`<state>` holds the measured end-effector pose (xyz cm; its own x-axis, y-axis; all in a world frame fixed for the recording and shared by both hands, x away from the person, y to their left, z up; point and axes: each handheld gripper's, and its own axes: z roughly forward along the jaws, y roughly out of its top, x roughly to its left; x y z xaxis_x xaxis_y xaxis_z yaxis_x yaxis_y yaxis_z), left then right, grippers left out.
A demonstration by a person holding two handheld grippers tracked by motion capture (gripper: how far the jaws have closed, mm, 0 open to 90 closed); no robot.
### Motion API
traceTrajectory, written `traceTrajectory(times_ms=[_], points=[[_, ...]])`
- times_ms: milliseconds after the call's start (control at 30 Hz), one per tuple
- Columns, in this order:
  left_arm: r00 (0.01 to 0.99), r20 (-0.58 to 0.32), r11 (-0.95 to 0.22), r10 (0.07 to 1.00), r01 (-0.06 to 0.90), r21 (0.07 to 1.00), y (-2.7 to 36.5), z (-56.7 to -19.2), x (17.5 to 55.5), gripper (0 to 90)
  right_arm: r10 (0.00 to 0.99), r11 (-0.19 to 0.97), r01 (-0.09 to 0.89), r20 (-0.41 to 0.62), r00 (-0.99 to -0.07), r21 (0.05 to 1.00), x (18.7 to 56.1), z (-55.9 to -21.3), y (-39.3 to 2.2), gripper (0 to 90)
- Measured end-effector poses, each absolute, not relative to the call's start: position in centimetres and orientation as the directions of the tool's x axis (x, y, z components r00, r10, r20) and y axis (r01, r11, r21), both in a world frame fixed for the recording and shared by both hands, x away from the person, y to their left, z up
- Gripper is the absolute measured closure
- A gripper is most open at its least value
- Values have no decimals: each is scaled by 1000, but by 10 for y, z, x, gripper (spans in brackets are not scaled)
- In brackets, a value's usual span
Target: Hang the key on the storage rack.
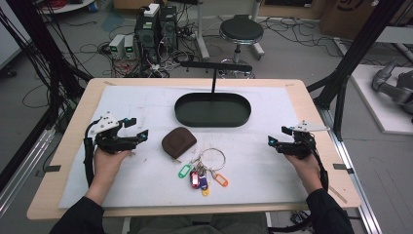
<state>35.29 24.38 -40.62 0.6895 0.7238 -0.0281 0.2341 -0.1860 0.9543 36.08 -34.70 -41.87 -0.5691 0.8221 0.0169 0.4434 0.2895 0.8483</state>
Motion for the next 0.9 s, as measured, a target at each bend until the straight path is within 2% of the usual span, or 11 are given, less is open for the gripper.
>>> traceTrajectory(times_ms=[400, 567, 900], points=[[704, -64, -165, 708, 253, 953, 231, -405, 356, 290, 824, 279, 459, 35, -565, 844, 359, -419, -355, 259], [755, -104, -157, 648, 265, 951, 213, -399, 356, 290, 823, 287, 457, 27, -567, 842, 357, -419, -356, 281], [837, -83, -237, 540, 246, 940, 163, -390, 354, 306, 812, 312, 450, 10, -583, 837, 357, -419, -353, 327]])
